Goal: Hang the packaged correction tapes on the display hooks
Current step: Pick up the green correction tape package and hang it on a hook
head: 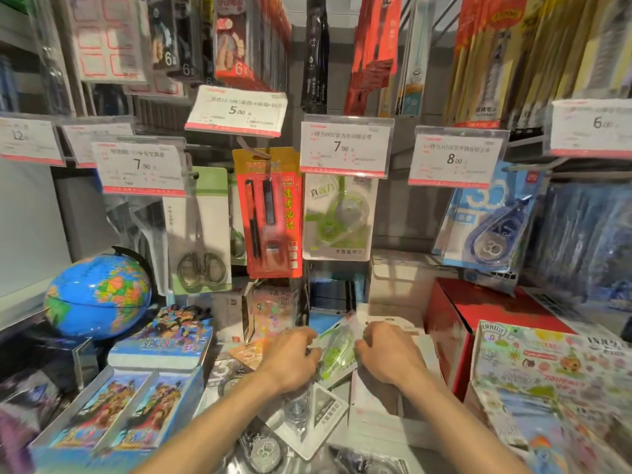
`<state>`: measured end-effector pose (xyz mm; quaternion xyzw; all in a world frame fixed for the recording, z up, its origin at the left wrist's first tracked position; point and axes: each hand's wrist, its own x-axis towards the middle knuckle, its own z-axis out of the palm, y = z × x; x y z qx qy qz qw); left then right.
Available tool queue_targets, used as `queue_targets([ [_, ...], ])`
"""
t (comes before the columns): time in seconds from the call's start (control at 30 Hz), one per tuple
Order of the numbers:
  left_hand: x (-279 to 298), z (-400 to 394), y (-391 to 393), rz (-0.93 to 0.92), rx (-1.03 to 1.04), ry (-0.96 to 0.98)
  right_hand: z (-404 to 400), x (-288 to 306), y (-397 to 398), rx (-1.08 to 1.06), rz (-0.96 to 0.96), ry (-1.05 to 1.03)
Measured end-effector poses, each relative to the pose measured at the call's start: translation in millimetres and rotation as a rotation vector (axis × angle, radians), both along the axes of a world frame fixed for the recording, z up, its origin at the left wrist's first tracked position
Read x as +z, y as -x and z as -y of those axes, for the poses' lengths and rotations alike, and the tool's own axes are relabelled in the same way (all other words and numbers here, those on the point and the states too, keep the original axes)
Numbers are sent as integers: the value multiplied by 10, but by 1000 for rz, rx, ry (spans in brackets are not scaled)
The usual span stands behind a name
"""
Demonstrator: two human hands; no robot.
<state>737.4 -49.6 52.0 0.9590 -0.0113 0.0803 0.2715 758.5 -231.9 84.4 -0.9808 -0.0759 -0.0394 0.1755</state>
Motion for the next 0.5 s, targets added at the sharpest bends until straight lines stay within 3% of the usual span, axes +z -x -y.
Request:
queue_targets([
  [0.07,-13,67,-32,-7,18,-73,-30,-27,-24,-18,-12,-8],
  [0.23,-151,126,-137,-57,2,-47,-66,-4,-68,-64,-91,-113],
  [0.37,-186,154,-202,-36,-32,-54,-56,-12,-147,-93,-164,-374],
  [0.5,-138,223,-171,-60,-36,95,-73,-18,-161,-90,-208,-663],
])
